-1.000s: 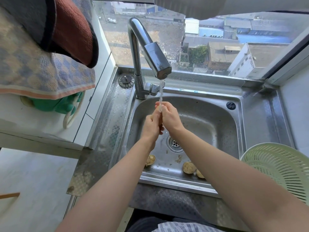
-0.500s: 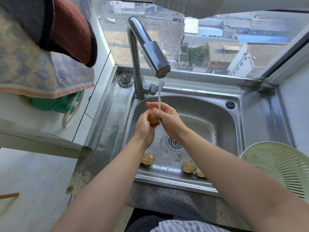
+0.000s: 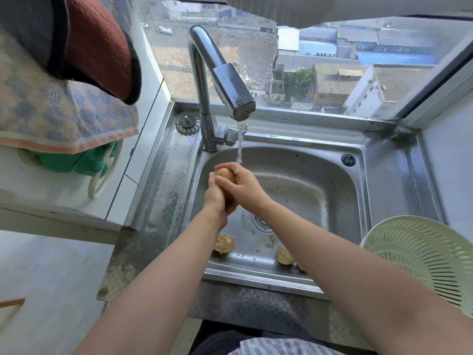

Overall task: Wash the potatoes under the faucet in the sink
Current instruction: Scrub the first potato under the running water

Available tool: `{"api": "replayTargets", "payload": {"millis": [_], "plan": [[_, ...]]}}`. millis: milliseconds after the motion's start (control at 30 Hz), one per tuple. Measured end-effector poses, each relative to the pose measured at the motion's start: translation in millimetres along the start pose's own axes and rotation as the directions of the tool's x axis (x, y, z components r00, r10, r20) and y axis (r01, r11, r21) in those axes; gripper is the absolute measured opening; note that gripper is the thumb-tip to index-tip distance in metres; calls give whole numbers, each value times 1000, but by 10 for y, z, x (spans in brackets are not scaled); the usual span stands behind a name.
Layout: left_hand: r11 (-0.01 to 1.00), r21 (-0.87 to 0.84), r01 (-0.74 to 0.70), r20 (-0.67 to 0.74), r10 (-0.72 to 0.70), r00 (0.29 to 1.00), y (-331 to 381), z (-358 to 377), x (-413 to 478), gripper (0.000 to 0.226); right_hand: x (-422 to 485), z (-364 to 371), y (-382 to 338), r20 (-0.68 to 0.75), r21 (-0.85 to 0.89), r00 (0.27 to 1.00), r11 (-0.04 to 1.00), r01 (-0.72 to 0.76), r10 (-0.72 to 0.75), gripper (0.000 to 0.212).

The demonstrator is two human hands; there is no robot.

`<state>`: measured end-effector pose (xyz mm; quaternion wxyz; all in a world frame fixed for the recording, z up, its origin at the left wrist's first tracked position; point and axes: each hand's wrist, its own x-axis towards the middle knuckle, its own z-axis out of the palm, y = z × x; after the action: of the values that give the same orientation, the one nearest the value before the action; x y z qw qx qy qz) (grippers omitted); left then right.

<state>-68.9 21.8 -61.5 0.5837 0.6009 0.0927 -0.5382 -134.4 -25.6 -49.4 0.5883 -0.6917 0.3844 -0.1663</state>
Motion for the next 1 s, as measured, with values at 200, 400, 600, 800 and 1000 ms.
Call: {"api": "replayTargets", "payload": {"millis": [200,400,600,800,1000], "plan": [[959,274,-77,57,63,996,56,28,-81,52,208,100,-122,-160,263,958,946,-190,237,26],[960,265,95,179,-146,973,86,353,-56,48,161,-250,-36,-280,409,913,897,-166,297,43],[997,68,42,245,-58,968,196,533,33,38,30,-293,52,-229,380,951,919,-110,208,25],[988,-74,135,130,-125,984,173,26,146,55,10,14,-85,-129,133,990,990,-36,53,25],[991,46,127,139,-132,981,104,-63,141,44,48,-76,-161,77,491,907,776,-395,413,20]]}}
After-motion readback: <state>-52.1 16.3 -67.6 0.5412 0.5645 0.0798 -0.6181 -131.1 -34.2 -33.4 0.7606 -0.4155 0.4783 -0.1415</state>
